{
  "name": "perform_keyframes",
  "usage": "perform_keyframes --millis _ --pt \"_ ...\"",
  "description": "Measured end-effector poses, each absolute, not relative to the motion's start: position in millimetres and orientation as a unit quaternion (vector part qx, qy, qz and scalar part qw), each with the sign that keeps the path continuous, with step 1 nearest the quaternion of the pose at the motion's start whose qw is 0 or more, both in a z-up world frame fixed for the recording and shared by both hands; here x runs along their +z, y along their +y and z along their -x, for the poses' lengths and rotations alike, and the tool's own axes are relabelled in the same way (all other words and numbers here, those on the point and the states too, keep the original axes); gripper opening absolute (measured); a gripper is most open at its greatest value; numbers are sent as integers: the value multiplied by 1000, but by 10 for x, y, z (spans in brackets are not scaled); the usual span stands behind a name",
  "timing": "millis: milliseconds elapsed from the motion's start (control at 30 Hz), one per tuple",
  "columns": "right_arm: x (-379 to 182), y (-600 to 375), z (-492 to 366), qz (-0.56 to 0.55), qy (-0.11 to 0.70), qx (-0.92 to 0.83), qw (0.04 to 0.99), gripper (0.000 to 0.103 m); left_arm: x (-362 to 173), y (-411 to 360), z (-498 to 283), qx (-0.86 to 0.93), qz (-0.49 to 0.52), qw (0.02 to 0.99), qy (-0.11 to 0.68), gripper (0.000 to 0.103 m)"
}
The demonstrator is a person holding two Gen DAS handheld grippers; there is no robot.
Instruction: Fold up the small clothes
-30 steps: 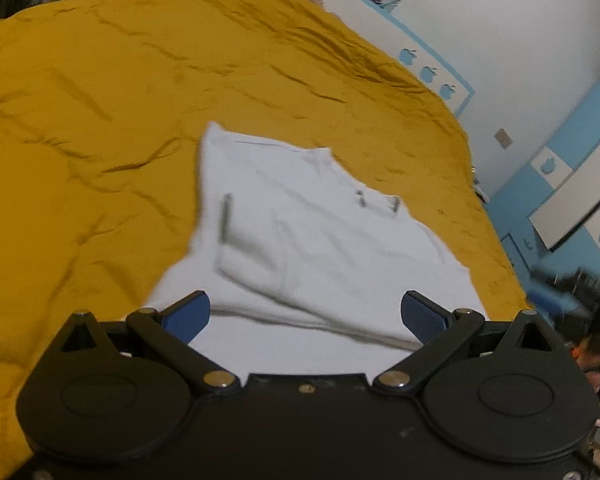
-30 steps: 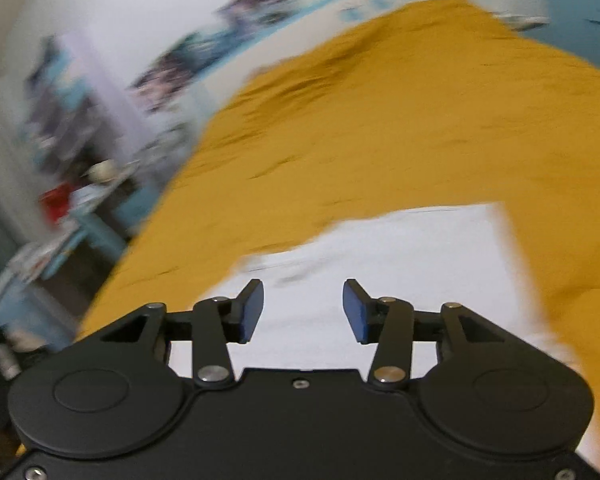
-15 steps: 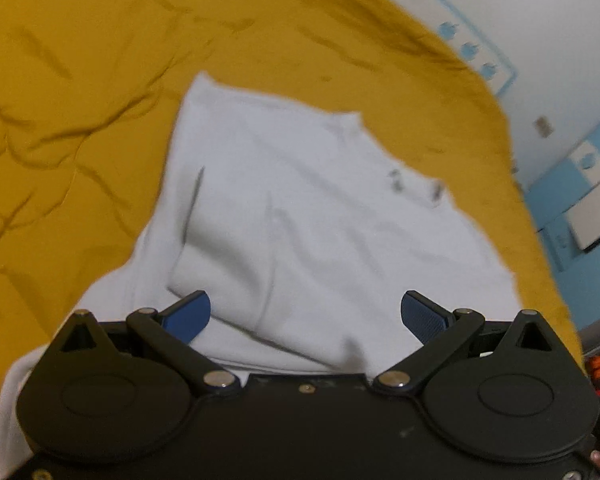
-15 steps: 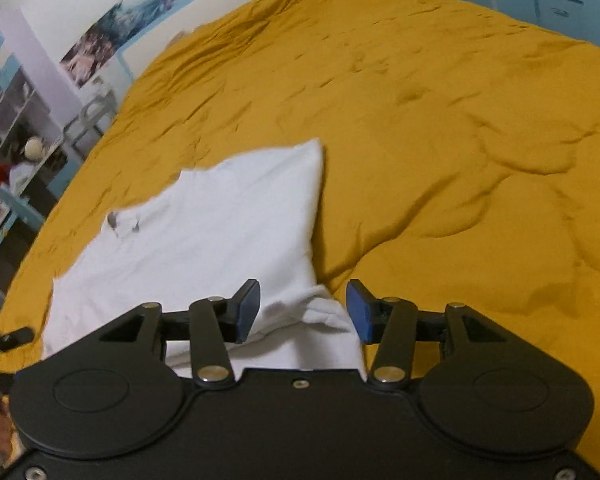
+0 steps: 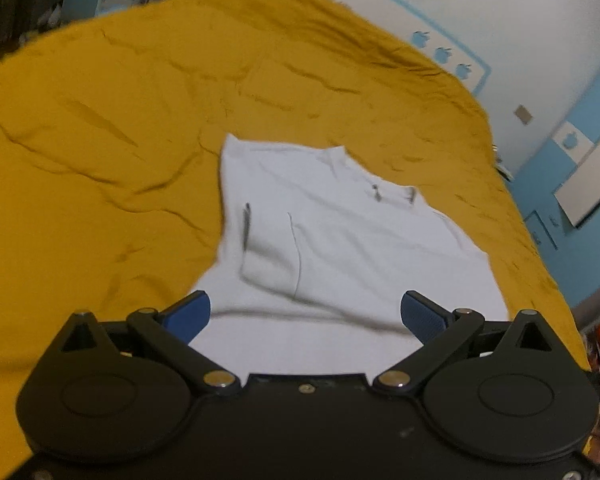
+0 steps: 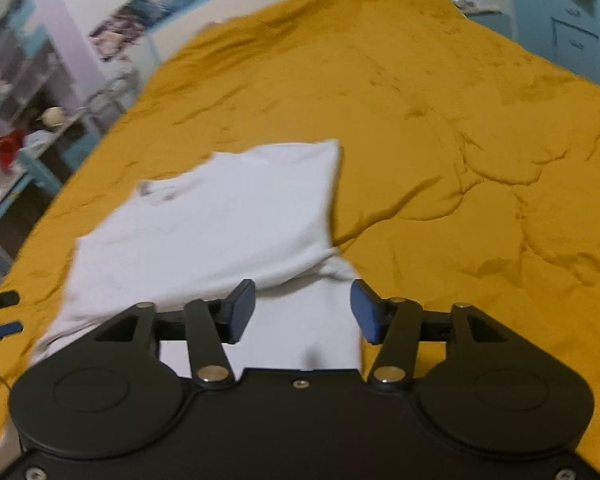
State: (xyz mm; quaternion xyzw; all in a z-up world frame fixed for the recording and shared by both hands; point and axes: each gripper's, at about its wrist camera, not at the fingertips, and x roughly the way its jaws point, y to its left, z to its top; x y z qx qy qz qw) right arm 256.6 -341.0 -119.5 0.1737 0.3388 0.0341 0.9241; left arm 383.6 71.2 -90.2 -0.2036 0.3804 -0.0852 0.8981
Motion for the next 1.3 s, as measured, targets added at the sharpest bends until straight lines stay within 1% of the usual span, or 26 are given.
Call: perform_keyframes --millis 67,100,200,333,433,667,900,967,1000,1033,1067,1100,1133,1167,1200,1267,1300 --pt "-1093 -3366 -2270 -173 336 55 924 67 -788 783 -3509 -89 188 903 377 103" --pt "-1068 -3347 -2123 -170 336 66 924 68 -756 807 -3348 -88 184 905 375 103" --pt "-1047 -3268 -1688 -156 341 77 924 70 -726 892 -2827 -93 176 902 383 103" --pt "-1158 -3207 -1212 -151 365 82 915 71 -910 1006 -2287 -97 174 890 410 103" --pt "-1275 -3211 -981 -160 372 80 911 72 -1093 1062 -1980 -105 199 876 427 103" --pt "-1548 -3228 -831 -197 387 81 897 72 -1422 1139 -1771 -113 257 850 446 103" --pt "-1672 -3183 -798 -224 386 93 890 72 -1537 1188 -1822 -138 308 831 443 103" --pt "-1688 -3168 -787 -235 384 107 887 73 -1542 1188 -1807 -147 317 825 445 92" --pt "-1700 -3156 -790 -239 384 113 885 73 -1545 1173 -1805 -147 315 824 448 82" --pt "-1705 -3141 -788 -241 383 116 884 73 -1544 1159 -1795 -147 312 825 449 65" --pt "-1711 -3127 -788 -241 380 117 885 73 -1544 1144 -1794 -150 307 825 450 53" --pt "-1715 -3119 -792 -240 379 117 886 73 -1554 1135 -1793 -151 304 824 453 27" --pt "-1723 -3111 -793 -239 378 116 887 73 -1579 1136 -1791 -150 308 821 456 14" --pt "-1725 -3108 -792 -239 377 117 887 69 -1605 1142 -1792 -150 314 818 458 15" --pt "-1729 -3107 -792 -239 375 116 888 64 -1624 1144 -1791 -148 320 817 457 13" --pt "-1741 -3121 -787 -241 374 106 889 37 -1634 1145 -1784 -148 322 816 456 10" --pt "-1743 -3140 -782 -244 372 101 890 29 -1628 1139 -1778 -148 320 817 456 9"
